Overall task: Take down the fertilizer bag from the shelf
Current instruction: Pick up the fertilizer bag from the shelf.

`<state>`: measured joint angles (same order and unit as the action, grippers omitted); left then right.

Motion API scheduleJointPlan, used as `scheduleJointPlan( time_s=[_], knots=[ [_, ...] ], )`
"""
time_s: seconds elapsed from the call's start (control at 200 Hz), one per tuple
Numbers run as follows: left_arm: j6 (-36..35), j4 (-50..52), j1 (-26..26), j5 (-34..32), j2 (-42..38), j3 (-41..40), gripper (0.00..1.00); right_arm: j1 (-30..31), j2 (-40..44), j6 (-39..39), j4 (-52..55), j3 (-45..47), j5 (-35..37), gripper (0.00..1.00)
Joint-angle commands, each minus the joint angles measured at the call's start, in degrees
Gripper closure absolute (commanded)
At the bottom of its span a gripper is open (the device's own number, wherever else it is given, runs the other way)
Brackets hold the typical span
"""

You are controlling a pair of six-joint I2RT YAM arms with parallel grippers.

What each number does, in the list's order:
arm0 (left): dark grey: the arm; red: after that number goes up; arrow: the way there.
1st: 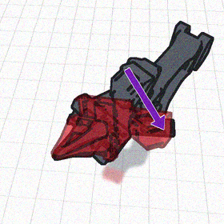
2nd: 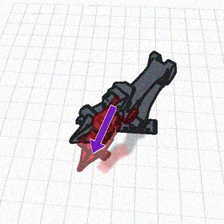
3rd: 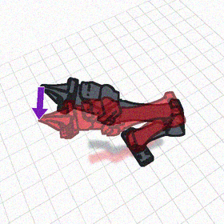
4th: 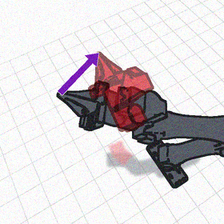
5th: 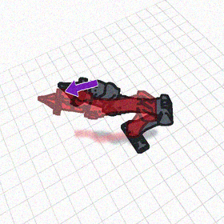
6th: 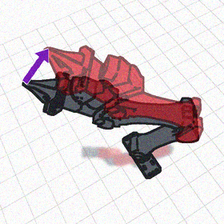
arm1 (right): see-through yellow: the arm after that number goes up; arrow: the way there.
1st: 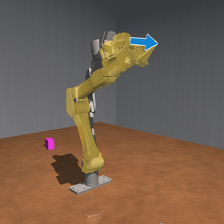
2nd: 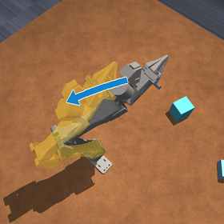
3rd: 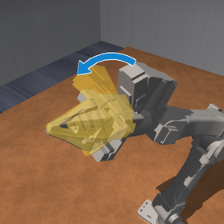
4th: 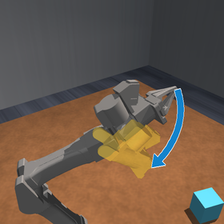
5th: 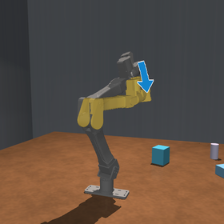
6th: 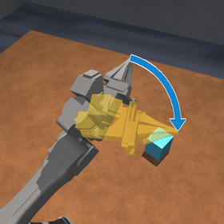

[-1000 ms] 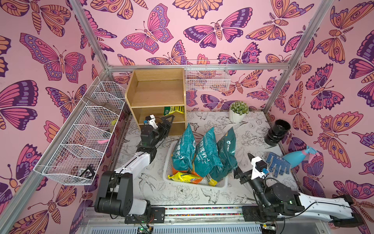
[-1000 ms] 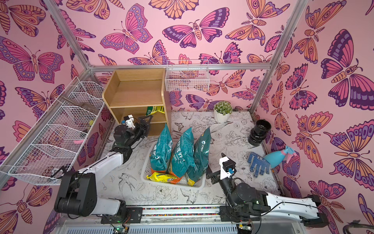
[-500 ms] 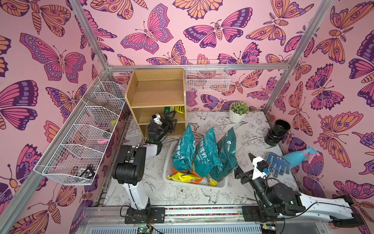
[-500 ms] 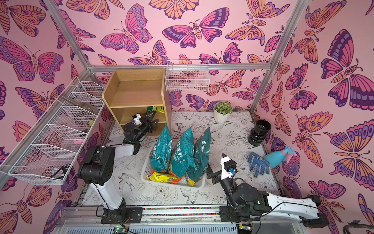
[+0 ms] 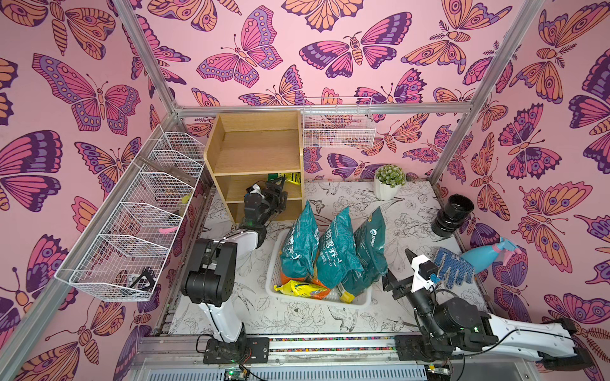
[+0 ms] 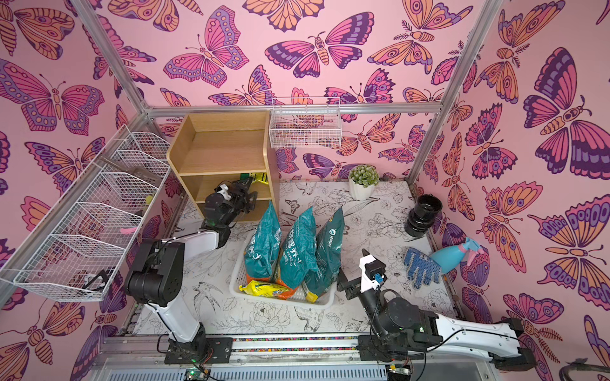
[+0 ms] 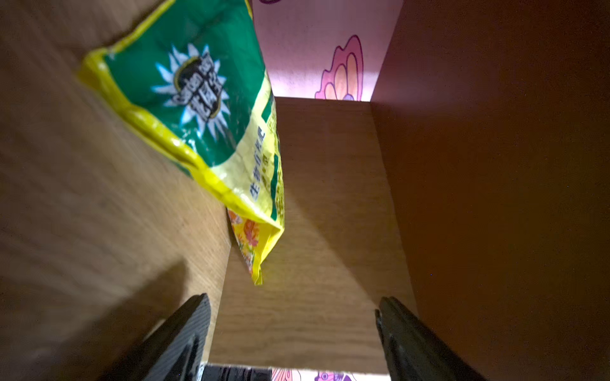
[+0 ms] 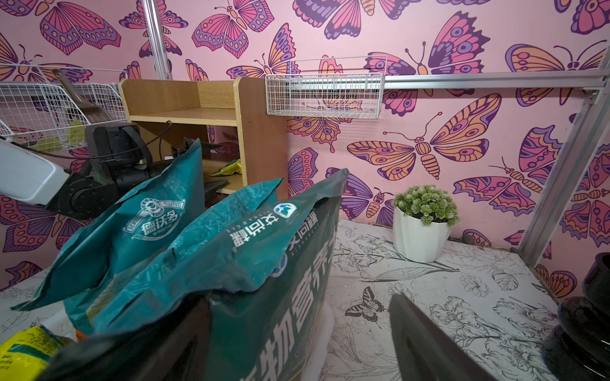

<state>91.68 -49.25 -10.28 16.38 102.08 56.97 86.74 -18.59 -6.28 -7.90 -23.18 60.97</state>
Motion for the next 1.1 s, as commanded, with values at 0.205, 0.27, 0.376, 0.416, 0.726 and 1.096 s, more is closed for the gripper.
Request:
scheduleJointPlan(
  time_s=[0.205,0.27,0.376,0.416,0.726,1.096],
  knots=[
    [-2.2,16.6,-0.9,-7.3,2.9,8.4,0.23,-0.4,0.0,-0.1,1.5,-0.5,-0.7,0.11],
    [-3.1,20.2,-1.2,-9.1,3.5,10.4,0.24,-0.4,0.0,-0.1,1.5,-0.5,-0.6,0.11],
    [-5.1,24.9,-1.5,-10.4,5.3,14.5,0.24,-0.4,0.1,0.0,1.8,-0.6,-0.6,0.11],
    [-5.5,25.9,-1.7,-10.7,6.3,15.8,0.24,-0.4,0.2,-0.1,1.8,-0.6,-0.7,0.11],
    [-5.3,27.1,-2.0,-8.5,12.7,22.0,0.96,-0.4,0.4,-0.2,1.7,-0.4,-0.8,0.11],
    [-6.5,27.7,-1.2,-10.4,-5.3,9.7,1.0,-0.6,1.0,-0.3,1.6,-0.1,-1.0,0.12]
  ],
)
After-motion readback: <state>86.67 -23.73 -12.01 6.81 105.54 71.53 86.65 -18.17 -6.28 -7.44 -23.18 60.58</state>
